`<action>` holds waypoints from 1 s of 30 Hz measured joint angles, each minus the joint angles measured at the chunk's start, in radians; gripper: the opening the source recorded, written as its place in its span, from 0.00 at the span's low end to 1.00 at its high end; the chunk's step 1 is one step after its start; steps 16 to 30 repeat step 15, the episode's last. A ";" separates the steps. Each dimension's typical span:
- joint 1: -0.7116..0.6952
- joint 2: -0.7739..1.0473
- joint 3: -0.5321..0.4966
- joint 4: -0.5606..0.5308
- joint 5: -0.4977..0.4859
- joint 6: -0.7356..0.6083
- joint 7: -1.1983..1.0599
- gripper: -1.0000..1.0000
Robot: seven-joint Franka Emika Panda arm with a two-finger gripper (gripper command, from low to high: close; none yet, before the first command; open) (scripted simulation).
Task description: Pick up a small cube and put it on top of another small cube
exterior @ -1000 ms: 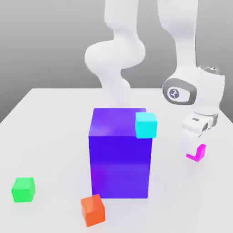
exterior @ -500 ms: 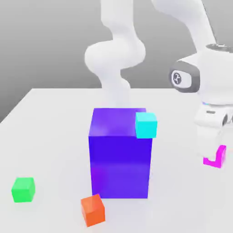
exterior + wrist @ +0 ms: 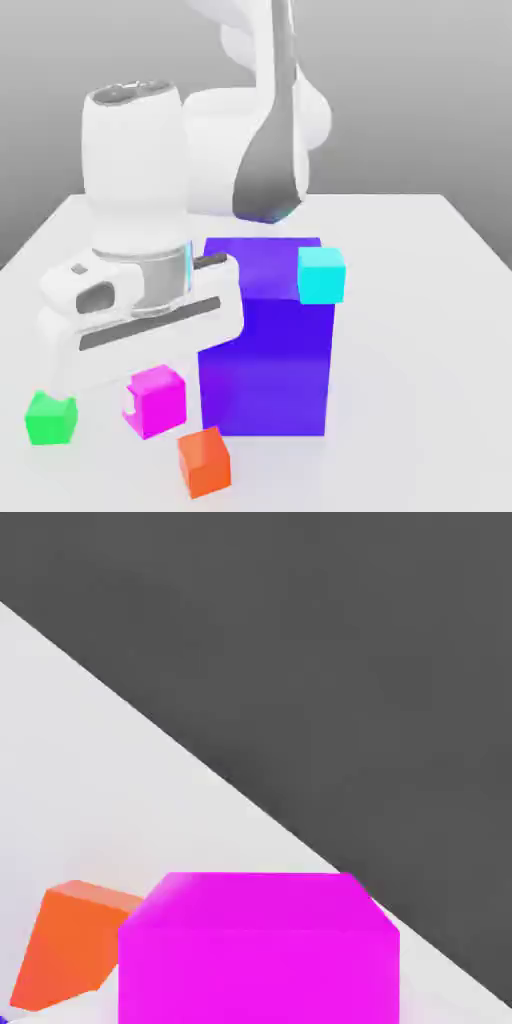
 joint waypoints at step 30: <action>-0.244 0.186 -0.020 -0.041 0.128 0.092 -0.241 1.00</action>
